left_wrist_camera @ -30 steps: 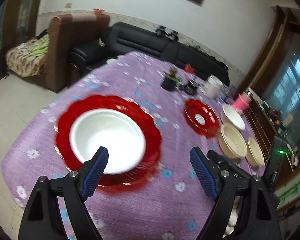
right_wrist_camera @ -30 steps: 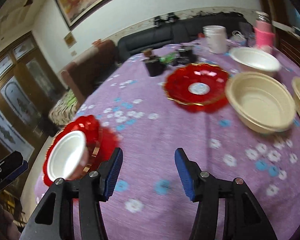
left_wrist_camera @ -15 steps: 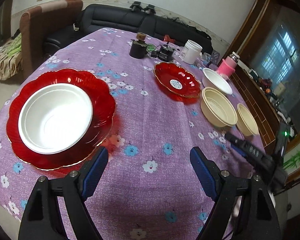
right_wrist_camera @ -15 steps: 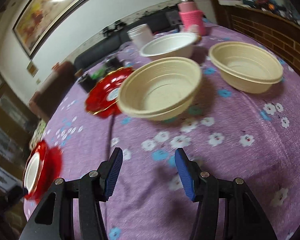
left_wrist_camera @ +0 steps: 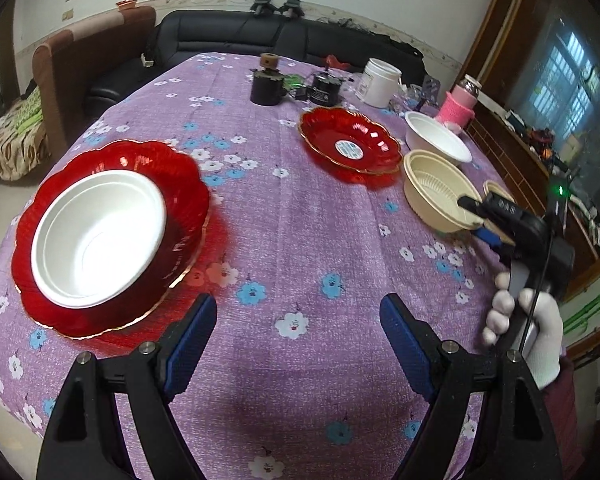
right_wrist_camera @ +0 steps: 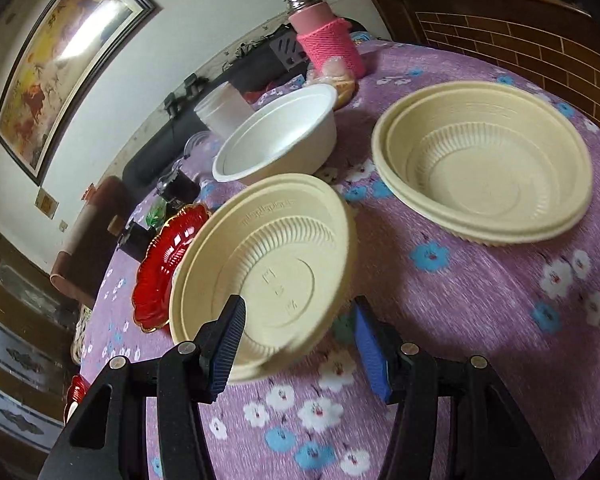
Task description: Organize plates and bowls
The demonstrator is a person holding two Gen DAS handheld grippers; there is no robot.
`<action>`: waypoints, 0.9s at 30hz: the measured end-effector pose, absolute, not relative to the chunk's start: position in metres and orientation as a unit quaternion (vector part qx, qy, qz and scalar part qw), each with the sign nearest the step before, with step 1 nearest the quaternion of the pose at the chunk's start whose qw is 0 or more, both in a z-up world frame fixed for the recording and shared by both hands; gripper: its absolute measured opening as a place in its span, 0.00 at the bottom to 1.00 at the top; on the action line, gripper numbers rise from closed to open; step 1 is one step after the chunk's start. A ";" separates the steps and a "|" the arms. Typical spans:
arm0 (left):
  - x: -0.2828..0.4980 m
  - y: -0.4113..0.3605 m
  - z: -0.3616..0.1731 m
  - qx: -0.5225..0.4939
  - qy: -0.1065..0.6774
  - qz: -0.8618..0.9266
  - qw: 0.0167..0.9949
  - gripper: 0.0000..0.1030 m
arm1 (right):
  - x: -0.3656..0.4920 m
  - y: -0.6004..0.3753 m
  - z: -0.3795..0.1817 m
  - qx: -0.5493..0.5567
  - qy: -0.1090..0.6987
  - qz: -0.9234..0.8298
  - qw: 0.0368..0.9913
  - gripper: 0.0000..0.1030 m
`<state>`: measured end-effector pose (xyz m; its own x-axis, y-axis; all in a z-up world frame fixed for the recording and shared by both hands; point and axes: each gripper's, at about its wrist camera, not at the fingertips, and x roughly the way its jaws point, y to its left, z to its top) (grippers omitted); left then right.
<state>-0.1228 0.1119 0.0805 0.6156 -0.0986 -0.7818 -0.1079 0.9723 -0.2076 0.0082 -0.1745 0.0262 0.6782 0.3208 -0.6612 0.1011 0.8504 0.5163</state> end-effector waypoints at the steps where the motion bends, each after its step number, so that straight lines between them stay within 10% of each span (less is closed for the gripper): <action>1: -0.122 0.109 0.079 -0.114 0.440 0.002 0.891 0.81 | 0.010 -0.174 0.026 0.262 0.395 0.066 0.878 0.56; 27: 0.021 0.155 0.115 -0.210 0.482 -0.081 0.847 0.80 | 0.032 -0.105 0.121 0.121 0.422 0.190 0.878 0.57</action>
<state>0.0205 0.1555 0.1153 0.5215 -0.3391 -0.7830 -0.0652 0.8991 -0.4328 0.0323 -0.1051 0.1214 0.5714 0.4363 -0.6951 -0.2327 0.8984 0.3726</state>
